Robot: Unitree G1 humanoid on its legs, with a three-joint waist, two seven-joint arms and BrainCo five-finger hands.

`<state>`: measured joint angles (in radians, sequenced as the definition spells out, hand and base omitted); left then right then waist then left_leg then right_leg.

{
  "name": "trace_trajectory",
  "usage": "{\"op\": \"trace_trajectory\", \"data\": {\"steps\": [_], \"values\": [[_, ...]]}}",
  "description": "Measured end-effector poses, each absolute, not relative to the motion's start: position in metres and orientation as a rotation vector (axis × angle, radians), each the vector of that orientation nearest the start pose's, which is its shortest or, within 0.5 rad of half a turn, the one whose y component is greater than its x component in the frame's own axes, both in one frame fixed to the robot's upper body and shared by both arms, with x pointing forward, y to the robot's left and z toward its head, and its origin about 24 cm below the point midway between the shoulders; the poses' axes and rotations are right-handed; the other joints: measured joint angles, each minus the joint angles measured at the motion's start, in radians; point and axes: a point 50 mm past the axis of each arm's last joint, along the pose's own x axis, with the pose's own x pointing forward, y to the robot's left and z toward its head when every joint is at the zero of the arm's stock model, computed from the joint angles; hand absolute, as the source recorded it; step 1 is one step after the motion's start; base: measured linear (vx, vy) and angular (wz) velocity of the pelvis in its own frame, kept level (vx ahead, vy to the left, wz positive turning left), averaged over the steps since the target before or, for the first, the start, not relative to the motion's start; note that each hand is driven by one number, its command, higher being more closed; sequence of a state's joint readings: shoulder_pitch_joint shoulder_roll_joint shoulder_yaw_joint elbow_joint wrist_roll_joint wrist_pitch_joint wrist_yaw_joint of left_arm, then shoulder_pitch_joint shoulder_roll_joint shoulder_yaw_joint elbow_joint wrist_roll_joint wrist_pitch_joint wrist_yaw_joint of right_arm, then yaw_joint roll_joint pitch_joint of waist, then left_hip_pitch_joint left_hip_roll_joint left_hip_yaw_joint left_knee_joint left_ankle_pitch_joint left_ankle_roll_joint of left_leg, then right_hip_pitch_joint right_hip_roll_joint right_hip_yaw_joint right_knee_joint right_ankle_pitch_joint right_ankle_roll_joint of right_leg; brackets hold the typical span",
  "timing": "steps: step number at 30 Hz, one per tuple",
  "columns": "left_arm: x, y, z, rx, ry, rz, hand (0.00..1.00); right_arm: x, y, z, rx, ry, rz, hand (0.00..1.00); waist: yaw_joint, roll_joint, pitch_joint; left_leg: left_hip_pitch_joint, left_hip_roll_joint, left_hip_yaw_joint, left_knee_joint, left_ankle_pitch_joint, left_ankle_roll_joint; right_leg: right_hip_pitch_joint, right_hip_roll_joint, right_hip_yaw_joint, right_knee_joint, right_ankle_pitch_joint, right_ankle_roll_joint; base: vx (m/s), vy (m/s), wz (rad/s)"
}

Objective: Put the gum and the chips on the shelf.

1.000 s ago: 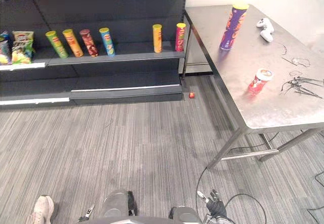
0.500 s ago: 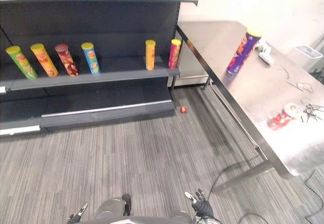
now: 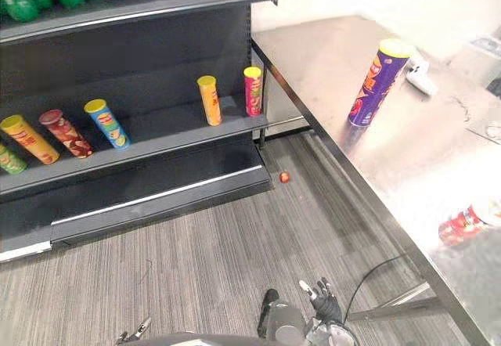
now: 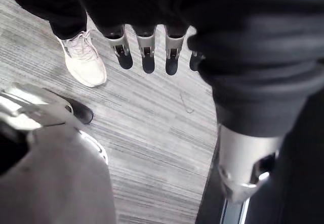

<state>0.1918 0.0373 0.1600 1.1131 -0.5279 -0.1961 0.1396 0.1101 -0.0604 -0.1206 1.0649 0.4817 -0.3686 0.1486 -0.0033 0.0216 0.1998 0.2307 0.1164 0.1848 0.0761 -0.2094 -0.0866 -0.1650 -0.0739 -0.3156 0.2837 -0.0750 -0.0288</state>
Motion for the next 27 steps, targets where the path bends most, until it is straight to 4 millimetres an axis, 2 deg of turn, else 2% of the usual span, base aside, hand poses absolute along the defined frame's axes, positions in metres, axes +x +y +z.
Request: {"op": "trace_trajectory", "data": {"steps": [3, 4, 5, 6, 7, 8, 9, 10, 11, 12, 13, 14, 15, 16, 18, 19, 20, 21, 22, 23, 25, 27], "values": [[0.045, 0.206, -0.167, -0.393, 1.039, 0.747, 0.0, 0.102, -0.198, -0.149, 0.403, 0.744, -0.379, 0.0, 0.005, -0.011, 0.002, -0.017, 0.029, 0.0, 0.14, 0.006, -0.009, 0.056, 0.015, -0.009, -0.001, -0.056, -0.002, 0.3, -0.128, 0.03], [0.05, 0.207, -0.166, -0.404, 1.018, 0.759, 0.0, 0.101, -0.196, -0.149, 0.407, 0.749, -0.377, 0.0, 0.004, -0.015, -0.002, -0.056, 0.047, 0.0, 0.272, 0.007, -0.009, 0.088, 0.02, -0.01, -0.004, -0.08, -0.005, 0.37, -0.113, -0.01], [0.055, 0.205, -0.165, -0.424, 0.992, 0.773, 0.0, 0.1, -0.197, -0.149, 0.405, 0.748, -0.373, 0.0, 0.004, -0.008, -0.005, -0.109, 0.071, -0.003, 0.409, 0.012, -0.019, 0.105, 0.031, -0.006, -0.005, -0.093, -0.007, 0.38, -0.094, -0.11], [0.056, 0.204, -0.165, -0.44, 0.982, 0.787, 0.0, 0.102, -0.198, -0.148, 0.402, 0.742, -0.37, 0.0, 0.003, -0.002, -0.009, -0.14, 0.083, -0.007, 0.481, 0.024, -0.035, 0.11, 0.039, -0.001, -0.005, -0.094, -0.013, 0.32, -0.034, -0.3], [0.057, 0.203, -0.165, -0.464, 0.972, 0.809, 0.0, 0.102, -0.199, -0.148, 0.397, 0.742, -0.363, 0.0, 0.003, 0.002, -0.01, -0.182, 0.098, -0.016, 0.586, 0.068, -0.045, 0.122, 0.052, 0.017, -0.009, -0.102, -0.018, 0.33, -0.023, -0.54], [0.057, 0.202, -0.165, -0.484, 0.966, 0.83, 0.0, 0.102, -0.198, -0.146, 0.391, 0.737, -0.351, 0.0, 0.002, 0.007, -0.01, -0.247, 0.116, -0.038, 0.729, 0.169, -0.055, 0.156, 0.072, 0.052, -0.035, -0.104, -0.023, 0.34, -0.01, -0.66], [0.057, 0.202, -0.165, -0.491, 0.962, 0.836, 0.0, 0.102, -0.198, -0.146, 0.386, 0.735, -0.344, 0.0, 0.003, 0.007, -0.008, -0.288, 0.125, -0.044, 0.803, 0.237, -0.051, 0.172, 0.08, 0.077, -0.048, -0.104, -0.025, 0.34, 0.021, -0.93], [0.057, 0.202, -0.165, -0.505, 0.955, 0.843, 0.0, 0.102, -0.198, -0.146, 0.382, 0.74, -0.338, 0.0, 0.006, 0.0, -0.004, -0.346, 0.13, -0.054, 0.912, 0.146, -0.062, 0.196, 0.09, 0.124, -0.056, -0.109, -0.032, 0.32, 0.074, -1.19], [0.058, 0.202, -0.164, -0.511, 0.947, 0.843, 0.0, 0.101, -0.197, -0.146, 0.387, 0.744, -0.341, 0.0, 0.012, -0.004, -0.003, -0.377, 0.119, -0.049, 0.928, 0.047, -0.038, 0.224, 0.09, 0.18, -0.063, -0.112, -0.035, 0.32, 0.097, -1.3], [0.058, 0.203, -0.164, -0.511, 0.945, 0.842, 0.0, 0.102, -0.197, -0.146, 0.388, 0.742, -0.34, 0.0, 0.013, -0.005, -0.003, -0.388, 0.113, -0.042, 0.907, 0.016, -0.028, 0.239, 0.089, 0.21, -0.072, -0.112, -0.035, 0.33, 0.137, -1.6], [0.059, 0.203, -0.164, -0.517, 0.94, 0.843, 0.0, 0.102, -0.196, -0.146, 0.39, 0.74, -0.338, 0.0, 0.019, -0.009, -0.003, -0.4, 0.105, -0.027, 0.813, -0.024, -0.01, 0.259, 0.081, 0.278, -0.076, -0.112, -0.033, 0.3, 0.185, -1.76], [0.059, 0.204, -0.163, -0.518, 0.936, 0.846, 0.0, 0.103, -0.194, -0.146, 0.395, 0.739, -0.335, 0.0, 0.026, -0.018, -0.005, -0.403, 0.094, -0.038, 0.679, -0.04, -0.003, 0.259, 0.066, 0.345, -0.071, -0.121, -0.014, 0.28, 0.208, -1.77], [0.06, 0.205, -0.163, -0.517, 0.932, 0.846, 0.0, 0.103, -0.193, -0.146, 0.396, 0.741, -0.332, 0.0, 0.026, -0.022, -0.006, -0.403, 0.089, -0.058, 0.609, -0.042, 0.0, 0.26, 0.059, 0.376, -0.069, -0.126, -0.006, 0.25, 0.269, -1.67], [0.057, 0.207, -0.163, -0.524, 0.933, 0.862, 0.0, 0.102, -0.19, -0.147, 0.392, 0.747, -0.318, 0.0, 0.03, -0.033, -0.007, -0.4, 0.076, -0.121, 0.468, -0.039, 0.002, 0.257, 0.041, 0.447, -0.064, -0.142, 0.018, 0.24, 0.324, -1.27], [0.054, 0.206, -0.164, -0.542, 0.938, 0.888, 0.0, 0.1, -0.189, -0.147, 0.382, 0.757, -0.301, 0.0, 0.029, -0.038, -0.011, -0.372, 0.071, -0.211, 0.278, -0.015, 0.002, 0.253, 0.024, 0.541, -0.05, -0.173, 0.052, 0.3, 0.453, -1.49], [0.05, 0.201, -0.165, -0.569, 0.953, 0.901, 0.0, 0.097, -0.192, -0.147, 0.376, 0.76, -0.304, 0.0, 0.027, -0.022, -0.021, -0.337, 0.085, -0.257, 0.169, -0.01, 0.006, 0.25, 0.025, 0.592, -0.035, -0.192, 0.086, 0.26, 0.441, -1.41], [0.046, 0.196, -0.167, -0.587, 0.967, 0.909, 0.0, 0.096, -0.197, -0.147, 0.365, 0.755, -0.306, 0.0, 0.022, 0.003, -0.035, -0.321, 0.1, -0.279, 0.12, 0.004, -0.021, 0.246, 0.036, 0.615, -0.029, -0.202, 0.105, 0.26, 0.468, -1.4], [0.04, 0.198, -0.167, -0.596, 0.972, 0.932, 0.0, 0.094, -0.195, -0.148, 0.363, 0.77, -0.301, 0.0, 0.02, 0.004, -0.051, -0.299, 0.087, -0.258, 0.134, 0.09, -0.086, 0.237, 0.019, 0.639, -0.01, -0.21, 0.122, 0.27, 0.432, -1.42], [0.038, 0.205, -0.166, -0.591, 0.955, 0.944, 0.0, 0.091, -0.187, -0.15, 0.375, 0.784, -0.285, 0.0, 0.022, -0.032, -0.062, -0.271, 0.074, -0.199, 0.156, 0.056, -0.089, 0.235, -0.003, 0.622, 0.011, -0.208, 0.122, 0.29, 0.425, -1.61], [0.035, 0.211, -0.165, -0.574, 0.95, 0.948, 0.0, 0.09, -0.18, -0.151, 0.385, 0.791, -0.27, 0.0, 0.021, -0.056, -0.068, -0.249, 0.058, -0.155, 0.195, 0.016, -0.089, 0.235, -0.021, 0.622, 0.018, -0.204, 0.126, 0.21, 0.309, -1.25], [0.036, 0.214, -0.164, -0.568, 0.946, 0.942, 0.0, 0.088, -0.177, -0.152, 0.388, 0.793, -0.268, 0.0, 0.013, -0.067, -0.077, -0.244, 0.05, -0.103, 0.248, -0.021, -0.081, 0.227, -0.037, 0.649, 0.009, -0.191, 0.147, 0.13, 0.242, -0.92], [0.037, 0.215, -0.164, -0.544, 0.951, 0.926, 0.0, 0.09, -0.175, -0.152, 0.393, 0.789, -0.271, 0.0, 0.007, -0.071, -0.087, -0.246, 0.042, -0.081, 0.258, -0.025, -0.076, 0.195, -0.048, 0.658, -0.002, -0.165, 0.167, 0.11, 0.17, -0.89]]}}
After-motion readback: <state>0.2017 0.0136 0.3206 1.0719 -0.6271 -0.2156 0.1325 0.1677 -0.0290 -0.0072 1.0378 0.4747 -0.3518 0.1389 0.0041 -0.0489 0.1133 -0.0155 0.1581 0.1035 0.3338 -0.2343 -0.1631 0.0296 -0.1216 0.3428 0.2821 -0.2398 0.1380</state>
